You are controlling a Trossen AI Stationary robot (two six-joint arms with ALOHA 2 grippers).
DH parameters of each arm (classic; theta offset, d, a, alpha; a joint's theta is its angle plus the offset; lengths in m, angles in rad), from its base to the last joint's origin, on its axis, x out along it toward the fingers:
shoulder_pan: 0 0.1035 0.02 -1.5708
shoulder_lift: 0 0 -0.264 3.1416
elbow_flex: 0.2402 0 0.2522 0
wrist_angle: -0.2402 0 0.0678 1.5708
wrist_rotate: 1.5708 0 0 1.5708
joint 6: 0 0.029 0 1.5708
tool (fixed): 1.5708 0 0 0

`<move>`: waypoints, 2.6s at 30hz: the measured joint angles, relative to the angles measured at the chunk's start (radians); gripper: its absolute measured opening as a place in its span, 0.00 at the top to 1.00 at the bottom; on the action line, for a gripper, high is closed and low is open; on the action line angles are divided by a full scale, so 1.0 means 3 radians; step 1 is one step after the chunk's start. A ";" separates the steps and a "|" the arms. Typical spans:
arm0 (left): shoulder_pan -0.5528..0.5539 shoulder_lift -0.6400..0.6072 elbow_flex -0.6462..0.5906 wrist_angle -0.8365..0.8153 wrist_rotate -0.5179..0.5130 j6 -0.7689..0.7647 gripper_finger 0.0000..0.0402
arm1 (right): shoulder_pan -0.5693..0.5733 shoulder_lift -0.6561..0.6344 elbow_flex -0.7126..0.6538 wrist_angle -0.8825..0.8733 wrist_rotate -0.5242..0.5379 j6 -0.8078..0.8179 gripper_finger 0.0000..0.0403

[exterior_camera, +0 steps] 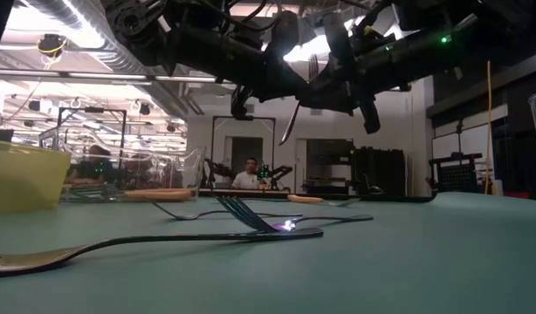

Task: Sort silverware by color (type)
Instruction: Put the black fork in the bottom transparent bin

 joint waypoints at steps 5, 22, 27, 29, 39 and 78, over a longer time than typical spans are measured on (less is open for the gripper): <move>-0.0021 -0.0009 0.0006 0.0008 -0.0011 0.0000 0.98 | 0.0000 0.0003 -0.0001 0.0108 0.0054 -0.0017 0.85; -0.0030 -0.0005 0.0008 -0.0083 -0.0050 0.0001 0.98 | -0.0009 -0.0001 -0.0001 -0.0046 -0.0278 -0.0117 0.85; -0.0030 -0.0005 0.0008 -0.0103 -0.0058 0.0001 0.98 | -0.0009 -0.0001 -0.0001 -0.0050 -0.0299 -0.0116 0.85; -0.0030 -0.0005 0.0008 -0.0104 -0.0064 0.0001 0.98 | -0.0009 -0.0001 -0.0001 -0.0050 -0.0308 -0.0115 0.84; -0.0029 -0.0005 0.0008 -0.0107 -0.0077 0.0001 0.98 | -0.0006 -0.0001 0.0003 -0.0029 -0.0326 -0.0114 0.59; -0.0092 -0.0006 0.0008 -0.0078 -0.0035 -0.0012 0.98 | -0.0006 0.0042 0.0088 -0.0047 -0.0009 -0.0199 0.81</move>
